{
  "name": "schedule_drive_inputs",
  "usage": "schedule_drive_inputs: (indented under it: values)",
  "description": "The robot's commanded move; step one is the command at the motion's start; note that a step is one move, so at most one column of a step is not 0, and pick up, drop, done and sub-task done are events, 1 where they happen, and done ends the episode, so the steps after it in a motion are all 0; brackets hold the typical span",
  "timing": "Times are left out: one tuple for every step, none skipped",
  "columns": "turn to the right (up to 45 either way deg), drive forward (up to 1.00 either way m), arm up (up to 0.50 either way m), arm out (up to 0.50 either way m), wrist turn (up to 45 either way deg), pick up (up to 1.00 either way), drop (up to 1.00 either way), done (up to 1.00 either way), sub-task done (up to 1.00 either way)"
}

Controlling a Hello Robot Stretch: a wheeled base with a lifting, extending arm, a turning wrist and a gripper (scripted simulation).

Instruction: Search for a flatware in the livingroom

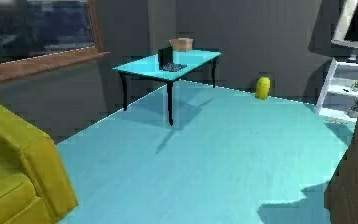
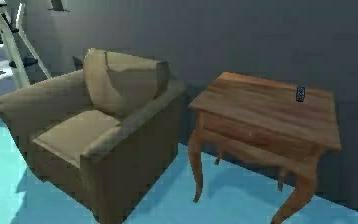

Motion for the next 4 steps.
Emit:
schedule_drive_inputs:
  values:
    - [15.0,0.00,0.00,0.00,0.0,0.00,0.00,0.00,0.00]
    - [0.0,0.40,0.00,0.00,0.0,0.00,0.00,0.00,0.00]
    - [12.0,0.00,0.00,0.00,0.0,0.00,0.00,0.00,0.00]
    - [0.0,1.00,0.00,0.00,0.0,0.00,0.00,0.00,0.00]
